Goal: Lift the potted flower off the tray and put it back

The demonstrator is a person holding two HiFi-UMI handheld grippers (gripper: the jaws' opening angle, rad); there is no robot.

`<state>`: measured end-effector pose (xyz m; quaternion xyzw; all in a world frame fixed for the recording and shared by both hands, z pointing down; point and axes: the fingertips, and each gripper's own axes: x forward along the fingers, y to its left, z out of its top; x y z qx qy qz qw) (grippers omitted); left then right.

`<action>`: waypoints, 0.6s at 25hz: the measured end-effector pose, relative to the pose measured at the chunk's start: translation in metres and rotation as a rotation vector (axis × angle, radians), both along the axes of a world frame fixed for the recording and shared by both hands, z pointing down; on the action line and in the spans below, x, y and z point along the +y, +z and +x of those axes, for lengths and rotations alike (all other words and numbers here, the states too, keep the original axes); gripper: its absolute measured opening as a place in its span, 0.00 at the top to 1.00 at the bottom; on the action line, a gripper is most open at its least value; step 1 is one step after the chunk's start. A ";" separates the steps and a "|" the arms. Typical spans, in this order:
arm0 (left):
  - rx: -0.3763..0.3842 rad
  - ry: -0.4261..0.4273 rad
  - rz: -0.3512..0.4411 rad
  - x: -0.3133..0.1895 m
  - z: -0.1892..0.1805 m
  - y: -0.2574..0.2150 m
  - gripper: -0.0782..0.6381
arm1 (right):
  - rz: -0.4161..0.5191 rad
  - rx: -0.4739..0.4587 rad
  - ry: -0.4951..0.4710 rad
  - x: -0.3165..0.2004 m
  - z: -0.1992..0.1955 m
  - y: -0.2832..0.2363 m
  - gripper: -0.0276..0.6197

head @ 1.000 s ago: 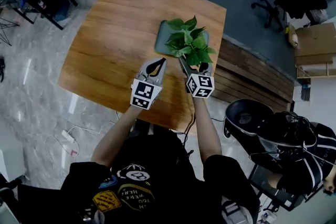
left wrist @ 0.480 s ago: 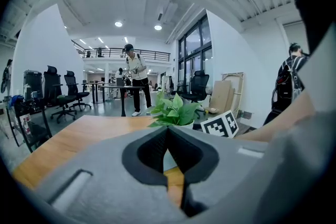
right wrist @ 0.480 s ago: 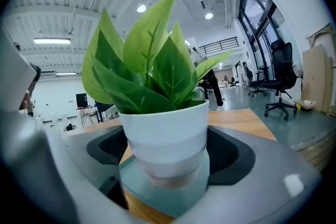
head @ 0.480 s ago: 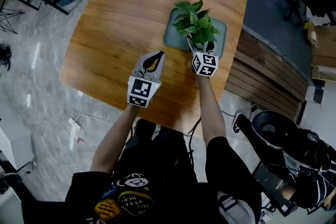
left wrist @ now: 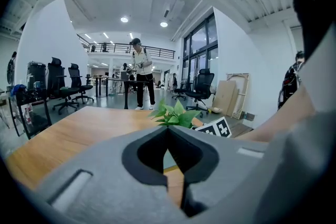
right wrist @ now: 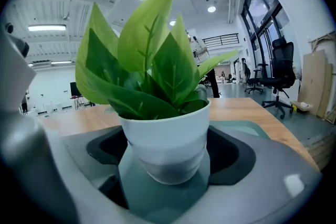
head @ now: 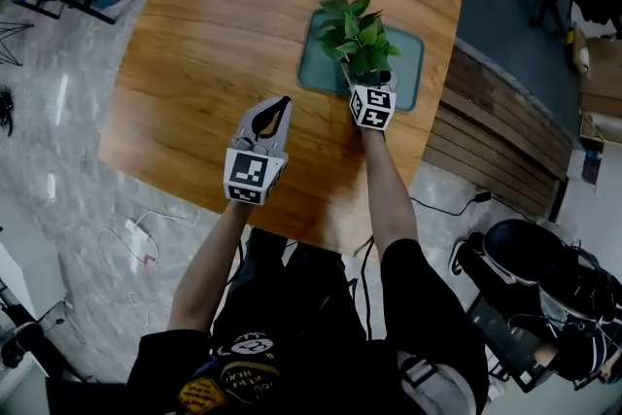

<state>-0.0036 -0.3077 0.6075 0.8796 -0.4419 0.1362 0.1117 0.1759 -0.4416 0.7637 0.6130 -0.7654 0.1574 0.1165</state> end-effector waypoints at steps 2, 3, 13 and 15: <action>0.004 -0.006 -0.011 -0.003 -0.001 0.005 0.89 | -0.011 0.005 0.003 0.001 0.000 0.002 0.22; 0.003 -0.005 -0.015 -0.003 -0.002 0.006 0.89 | -0.023 0.002 0.006 0.002 0.000 0.003 0.22; 0.007 -0.001 -0.047 0.008 -0.018 0.008 0.89 | -0.058 -0.033 -0.005 0.049 -0.007 -0.005 0.22; 0.009 -0.002 -0.066 0.015 -0.021 0.012 0.89 | -0.043 -0.062 0.035 0.069 -0.002 -0.014 0.24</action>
